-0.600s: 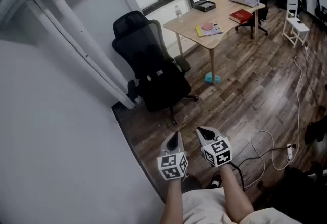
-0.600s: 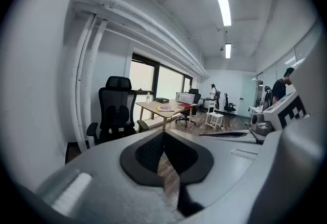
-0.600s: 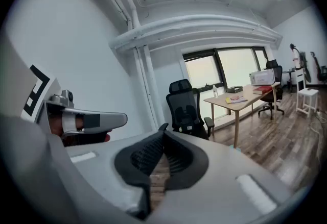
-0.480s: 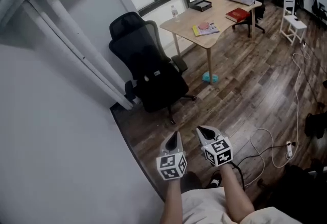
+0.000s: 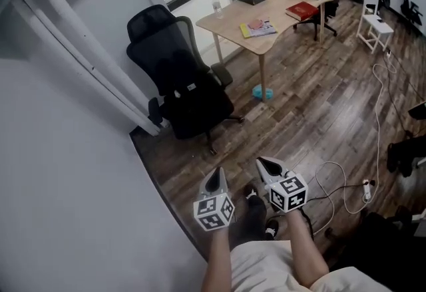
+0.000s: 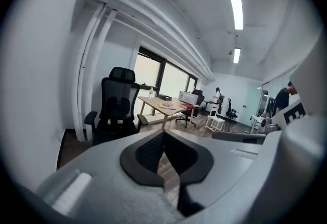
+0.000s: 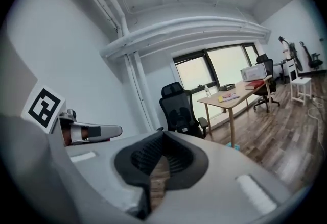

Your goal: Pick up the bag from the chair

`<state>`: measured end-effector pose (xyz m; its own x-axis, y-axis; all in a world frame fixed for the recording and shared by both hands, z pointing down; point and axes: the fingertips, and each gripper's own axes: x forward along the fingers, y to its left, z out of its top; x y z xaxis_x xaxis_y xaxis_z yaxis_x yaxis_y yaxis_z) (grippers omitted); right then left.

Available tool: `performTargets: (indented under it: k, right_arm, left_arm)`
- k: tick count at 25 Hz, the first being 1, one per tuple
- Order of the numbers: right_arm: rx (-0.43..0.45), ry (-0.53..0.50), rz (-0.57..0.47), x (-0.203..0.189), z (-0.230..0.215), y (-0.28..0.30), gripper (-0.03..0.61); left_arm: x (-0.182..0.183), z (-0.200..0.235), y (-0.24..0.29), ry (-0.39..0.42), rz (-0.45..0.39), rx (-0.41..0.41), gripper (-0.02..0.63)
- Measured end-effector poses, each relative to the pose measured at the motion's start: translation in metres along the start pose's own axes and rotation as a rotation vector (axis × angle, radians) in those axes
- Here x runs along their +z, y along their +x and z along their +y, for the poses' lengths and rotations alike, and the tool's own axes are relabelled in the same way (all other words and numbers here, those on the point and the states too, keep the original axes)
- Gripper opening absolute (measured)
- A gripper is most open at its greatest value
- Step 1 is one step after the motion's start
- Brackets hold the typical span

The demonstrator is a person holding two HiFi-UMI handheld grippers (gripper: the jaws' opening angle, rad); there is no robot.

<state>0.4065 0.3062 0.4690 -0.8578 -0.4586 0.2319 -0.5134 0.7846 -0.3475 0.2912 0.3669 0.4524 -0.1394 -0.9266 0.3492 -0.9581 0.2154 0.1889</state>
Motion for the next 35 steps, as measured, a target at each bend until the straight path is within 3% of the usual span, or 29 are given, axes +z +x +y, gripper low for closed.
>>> performTargets:
  k: [6, 12, 16, 19, 22, 29, 35]
  right_arm:
    - [-0.02, 0.026, 0.023, -0.002, -0.039, 0.009, 0.0]
    - [-0.162, 0.014, 0.049, 0.015, -0.111, 0.048, 0.0]
    - [-0.18, -0.019, 0.08, 0.043, -0.15, 0.088, 0.0]
    - [-0.148, -0.031, 0.076, 0.07, -0.164, 0.137, 0.0]
    - [-0.095, -0.057, 0.11, 0.086, -0.161, 0.195, 0.0]
    - [0.168, -0.218, 0.247, 0.083, -0.096, 0.309, 0.002]
    - [0.261, -0.24, 0.274, 0.087, -0.081, 0.361, 0.0]
  left_arm:
    - [-0.001, 0.033, 0.043, -0.099, -0.003, 0.05, 0.005]
    - [0.02, 0.062, 0.117, -0.149, -0.012, 0.083, 0.005]
    - [0.039, 0.074, 0.164, -0.167, -0.023, 0.074, 0.005]
    - [0.058, 0.09, 0.197, -0.087, -0.026, 0.068, 0.005]
    - [0.075, 0.125, 0.223, -0.035, -0.02, 0.12, 0.005]
    - [0.103, 0.212, 0.262, -0.084, -0.022, 0.244, 0.005]
    - [0.11, 0.24, 0.267, -0.081, -0.01, 0.282, 0.005]
